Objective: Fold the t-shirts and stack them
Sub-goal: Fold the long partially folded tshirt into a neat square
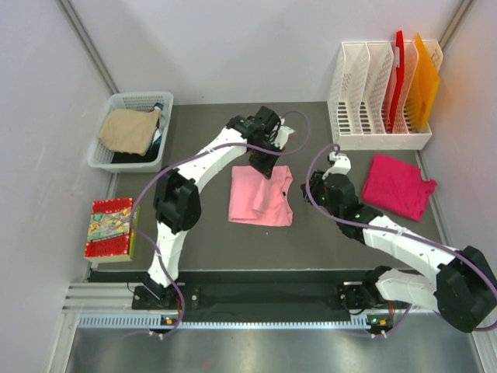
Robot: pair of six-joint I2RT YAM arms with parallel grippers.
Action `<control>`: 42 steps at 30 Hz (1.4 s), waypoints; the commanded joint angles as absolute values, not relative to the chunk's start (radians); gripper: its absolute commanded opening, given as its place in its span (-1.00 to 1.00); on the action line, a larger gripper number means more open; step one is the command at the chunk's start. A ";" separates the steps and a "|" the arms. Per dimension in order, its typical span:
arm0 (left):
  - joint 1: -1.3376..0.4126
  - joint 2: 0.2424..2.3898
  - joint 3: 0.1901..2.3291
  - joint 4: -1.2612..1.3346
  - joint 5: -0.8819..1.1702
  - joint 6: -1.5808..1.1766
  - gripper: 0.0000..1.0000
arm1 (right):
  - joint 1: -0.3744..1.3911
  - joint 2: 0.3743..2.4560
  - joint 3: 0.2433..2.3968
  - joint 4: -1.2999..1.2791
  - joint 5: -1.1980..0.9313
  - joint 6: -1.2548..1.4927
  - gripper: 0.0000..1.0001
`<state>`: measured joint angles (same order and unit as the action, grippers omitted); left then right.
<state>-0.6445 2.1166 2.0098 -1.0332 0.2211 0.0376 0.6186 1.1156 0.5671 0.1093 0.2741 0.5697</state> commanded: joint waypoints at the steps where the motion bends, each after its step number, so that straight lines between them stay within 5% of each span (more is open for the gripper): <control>1: -0.669 2.167 2.091 -1.022 0.247 0.008 -1.00 | 0.611 1.095 0.563 0.127 0.301 0.577 -0.37; 13: -0.722 2.292 2.223 -1.040 0.282 0.003 -0.99 | 0.614 1.177 0.552 0.186 0.264 0.575 -0.38; 15: -0.726 2.299 2.243 -1.040 0.290 0.002 -0.84 | 0.615 1.181 0.552 0.189 0.264 0.574 -0.38; 17: -0.726 2.296 2.243 -1.028 0.282 0.003 0.01 | 0.618 1.189 0.555 0.190 0.262 0.572 -0.37; 20: -0.723 2.269 2.227 -1.011 0.262 0.002 0.86 | 0.621 1.206 0.563 0.193 0.261 0.569 -0.35; 21: -0.721 2.241 2.217 -1.002 0.261 0.002 0.98 | 0.623 1.221 0.568 0.193 0.262 0.569 -0.34; 30: -0.632 1.987 1.920 -0.873 0.239 0.057 0.98 | 0.609 1.416 0.685 0.206 0.224 0.548 -0.12; 36: -0.517 1.864 1.570 -0.726 0.262 0.119 0.98 | 0.459 1.612 0.795 0.288 -0.038 0.574 0.06; 39: -0.471 1.858 1.477 -0.675 0.296 0.133 0.98 | 0.385 1.693 0.830 0.327 -0.139 0.592 0.36; 42: -0.454 1.870 1.445 -0.657 0.330 0.147 0.98 | 0.328 1.778 0.882 0.339 -0.268 0.610 0.36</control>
<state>-0.4599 1.8835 1.4818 -0.7540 0.2626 0.1040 0.3836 1.7020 0.8036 0.2615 -0.0643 0.5797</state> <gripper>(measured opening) 0.990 0.677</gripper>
